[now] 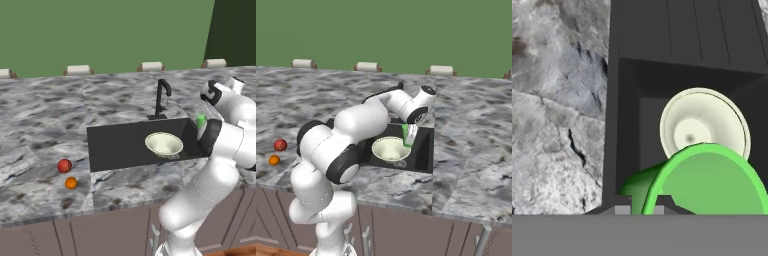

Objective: Remove the onion and tangerine from the sink. Then move the bowl and cup from the counter to the sink for washing.

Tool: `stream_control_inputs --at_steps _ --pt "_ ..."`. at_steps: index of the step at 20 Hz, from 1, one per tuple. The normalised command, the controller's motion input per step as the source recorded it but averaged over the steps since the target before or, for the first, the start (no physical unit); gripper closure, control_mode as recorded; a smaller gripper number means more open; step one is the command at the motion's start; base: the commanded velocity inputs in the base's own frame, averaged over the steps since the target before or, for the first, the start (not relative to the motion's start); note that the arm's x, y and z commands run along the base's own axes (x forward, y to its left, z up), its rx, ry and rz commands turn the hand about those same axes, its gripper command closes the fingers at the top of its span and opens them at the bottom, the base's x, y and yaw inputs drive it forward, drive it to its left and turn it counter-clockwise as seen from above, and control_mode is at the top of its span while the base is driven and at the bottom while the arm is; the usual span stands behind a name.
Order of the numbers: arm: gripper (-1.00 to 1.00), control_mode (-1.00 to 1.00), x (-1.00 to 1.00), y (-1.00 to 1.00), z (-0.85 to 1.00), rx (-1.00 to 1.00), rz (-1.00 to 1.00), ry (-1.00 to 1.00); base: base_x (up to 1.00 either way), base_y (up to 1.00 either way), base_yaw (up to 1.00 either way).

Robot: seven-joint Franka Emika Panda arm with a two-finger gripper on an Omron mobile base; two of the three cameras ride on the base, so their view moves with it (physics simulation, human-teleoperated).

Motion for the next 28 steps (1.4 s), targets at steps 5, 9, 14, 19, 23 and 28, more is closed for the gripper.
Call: stream_control_inputs --at_steps 5,9,14,19,23,28 --pt "1.0 -1.0 0.1 0.08 -0.22 0.0 0.0 0.0 0.0 0.0 0.0" --pt "1.0 -1.0 0.11 0.0 -0.23 0.0 0.0 0.0 0.0 0.0 0.0" --pt "1.0 -1.0 0.15 0.0 -0.26 0.0 0.0 0.0 0.0 0.0 0.0" --pt "1.0 -1.0 0.13 -0.02 -0.27 0.0 0.0 0.0 0.0 0.0 0.0" --pt "1.0 -1.0 0.13 0.0 -0.24 0.0 0.0 0.0 0.0 0.0 0.0" --pt "1.0 -1.0 0.13 0.0 -0.24 0.0 0.0 0.0 0.0 0.0 0.0"
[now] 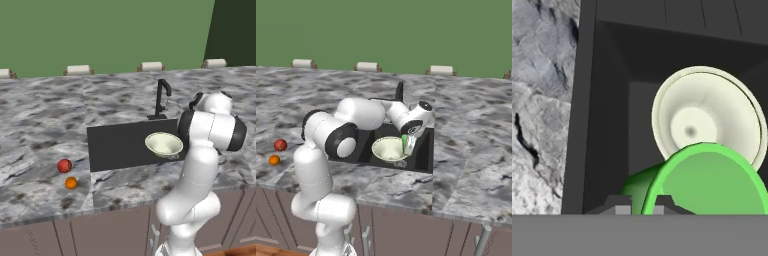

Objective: Remove the onion and tangerine from the sink. Then move the bowl and cup from the counter to the sink for washing.

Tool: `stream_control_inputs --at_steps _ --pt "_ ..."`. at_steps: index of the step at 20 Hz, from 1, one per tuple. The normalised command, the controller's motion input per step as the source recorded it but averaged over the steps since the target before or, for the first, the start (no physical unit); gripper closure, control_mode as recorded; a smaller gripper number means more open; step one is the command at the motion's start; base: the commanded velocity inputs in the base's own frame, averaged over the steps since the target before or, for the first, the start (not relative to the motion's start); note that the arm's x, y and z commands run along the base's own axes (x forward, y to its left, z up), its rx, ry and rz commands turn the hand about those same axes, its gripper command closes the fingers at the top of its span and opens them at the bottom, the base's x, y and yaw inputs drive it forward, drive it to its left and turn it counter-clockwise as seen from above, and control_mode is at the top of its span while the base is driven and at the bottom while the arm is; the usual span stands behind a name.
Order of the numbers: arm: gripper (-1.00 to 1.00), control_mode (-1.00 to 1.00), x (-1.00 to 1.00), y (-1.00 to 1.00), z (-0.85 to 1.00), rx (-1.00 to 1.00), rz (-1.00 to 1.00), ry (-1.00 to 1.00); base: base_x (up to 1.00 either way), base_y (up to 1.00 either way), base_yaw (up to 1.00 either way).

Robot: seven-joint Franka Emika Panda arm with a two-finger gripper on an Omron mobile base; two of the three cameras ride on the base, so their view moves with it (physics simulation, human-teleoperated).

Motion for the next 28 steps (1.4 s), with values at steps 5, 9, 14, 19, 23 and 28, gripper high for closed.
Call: stream_control_inputs --at_steps 5,9,14,19,23,28 --pt "1.0 -1.0 0.14 -0.07 -0.24 0.0 0.0 0.0 0.0 0.0 0.0" --pt "1.0 -1.0 0.13 -0.04 -0.26 -0.03 -0.01 0.0 0.0 0.0 0.0" --pt "1.0 -1.0 0.09 -0.07 -0.28 -0.03 0.0 0.0 0.0 0.0 0.0" --pt "1.0 -1.0 0.06 -0.07 -0.3 -0.04 0.0 0.0 0.0 0.0 0.0" --pt "1.0 -1.0 0.07 -0.04 -0.28 -0.03 0.0 0.0 0.0 0.0 0.0" --pt "1.0 -1.0 0.1 -0.02 -0.27 -0.02 0.0 0.0 0.0 0.0 0.0"
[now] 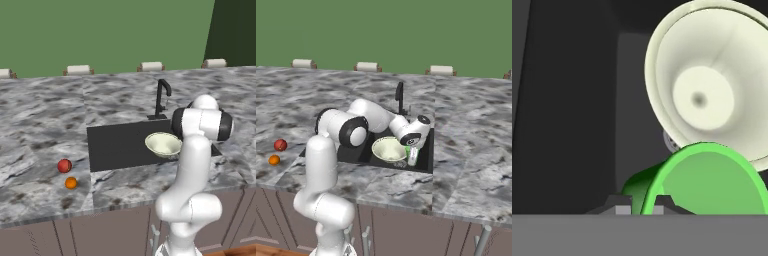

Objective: Remove the onion and tangerine from the sink. Then move the bowl and cup from the counter to the sink for washing.

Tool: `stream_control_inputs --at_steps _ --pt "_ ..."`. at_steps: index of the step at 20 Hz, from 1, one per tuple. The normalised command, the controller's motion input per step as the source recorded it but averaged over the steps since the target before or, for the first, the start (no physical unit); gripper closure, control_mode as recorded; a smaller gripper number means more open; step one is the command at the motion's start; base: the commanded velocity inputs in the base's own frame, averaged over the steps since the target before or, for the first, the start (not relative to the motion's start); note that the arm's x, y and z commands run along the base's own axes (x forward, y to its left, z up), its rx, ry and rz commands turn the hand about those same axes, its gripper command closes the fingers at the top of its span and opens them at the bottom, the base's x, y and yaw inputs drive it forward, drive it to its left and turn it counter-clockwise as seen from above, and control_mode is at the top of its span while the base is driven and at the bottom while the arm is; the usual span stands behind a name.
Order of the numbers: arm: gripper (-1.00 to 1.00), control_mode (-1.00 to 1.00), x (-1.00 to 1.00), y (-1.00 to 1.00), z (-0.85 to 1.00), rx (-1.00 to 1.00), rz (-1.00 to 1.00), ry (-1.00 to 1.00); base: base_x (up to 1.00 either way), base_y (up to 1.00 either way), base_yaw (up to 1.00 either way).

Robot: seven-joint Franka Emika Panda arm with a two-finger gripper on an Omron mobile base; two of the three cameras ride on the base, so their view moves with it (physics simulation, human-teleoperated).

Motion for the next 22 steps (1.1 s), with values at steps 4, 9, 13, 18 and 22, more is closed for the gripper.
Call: stream_control_inputs --at_steps 4,9,13,18,22 --pt "1.0 -1.0 0.11 -0.02 -0.25 -0.01 0.0 0.0 0.0 0.0 0.0" --pt "1.0 -1.0 0.12 -0.04 -0.26 -0.02 0.0 0.0 0.0 0.0 0.0" --pt "1.0 -1.0 0.12 -0.04 -0.26 -0.02 0.0 0.0 0.0 0.0 0.0" --pt "1.0 -1.0 0.1 -0.04 -0.26 -0.01 0.0 0.0 0.0 0.0 0.0" --pt "1.0 -1.0 0.1 -0.02 -0.26 0.0 0.0 0.0 0.0 0.0 0.0"
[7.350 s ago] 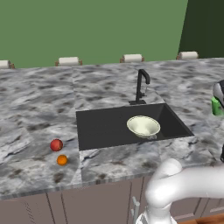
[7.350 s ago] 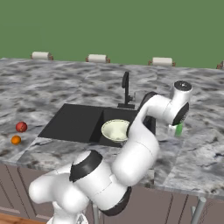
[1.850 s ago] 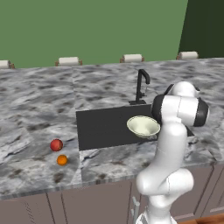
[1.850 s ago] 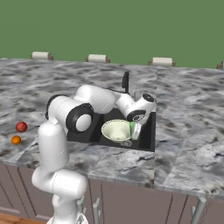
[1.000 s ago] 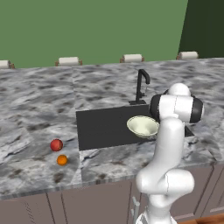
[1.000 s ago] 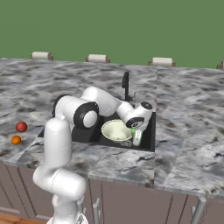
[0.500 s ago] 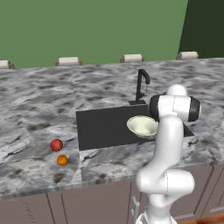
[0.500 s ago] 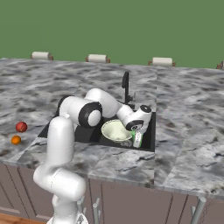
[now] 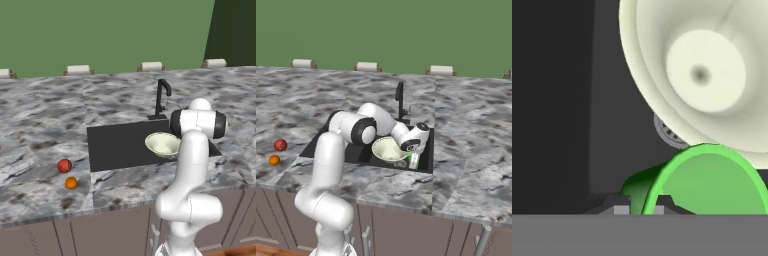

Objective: Remove the onion and tangerine from the sink. Then move the bowl and cup from the counter to the sink for washing.

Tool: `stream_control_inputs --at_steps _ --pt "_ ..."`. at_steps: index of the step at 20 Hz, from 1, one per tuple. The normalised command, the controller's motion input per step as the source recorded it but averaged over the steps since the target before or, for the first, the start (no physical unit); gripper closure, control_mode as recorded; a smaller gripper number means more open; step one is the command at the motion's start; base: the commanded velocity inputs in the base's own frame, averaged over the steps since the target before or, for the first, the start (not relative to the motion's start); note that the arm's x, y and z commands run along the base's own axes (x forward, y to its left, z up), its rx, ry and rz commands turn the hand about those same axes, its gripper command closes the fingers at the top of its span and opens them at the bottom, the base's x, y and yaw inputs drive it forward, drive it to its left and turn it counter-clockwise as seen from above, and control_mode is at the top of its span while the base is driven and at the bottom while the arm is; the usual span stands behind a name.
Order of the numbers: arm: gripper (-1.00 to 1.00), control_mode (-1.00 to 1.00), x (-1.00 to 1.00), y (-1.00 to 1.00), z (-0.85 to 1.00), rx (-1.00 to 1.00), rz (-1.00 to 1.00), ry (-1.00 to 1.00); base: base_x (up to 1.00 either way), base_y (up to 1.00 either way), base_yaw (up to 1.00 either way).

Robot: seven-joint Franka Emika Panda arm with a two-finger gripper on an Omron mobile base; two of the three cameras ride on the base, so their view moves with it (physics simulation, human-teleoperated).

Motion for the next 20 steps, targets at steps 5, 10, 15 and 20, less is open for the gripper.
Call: stream_control_inputs --at_steps 5,10,15,20 --pt "1.0 -1.0 0.18 -0.01 -0.16 0.0 0.0 0.0 0.0 0.0 0.0" --pt "1.0 -1.0 0.08 -0.04 -0.28 0.0 0.0 0.0 0.0 0.0 0.0" --pt "1.0 -1.0 0.08 -0.06 -0.28 0.0 0.0 0.0 0.0 0.0 0.0" --pt "1.0 -1.0 0.01 -0.12 -0.3 0.0 0.0 0.0 0.0 0.0 0.0"
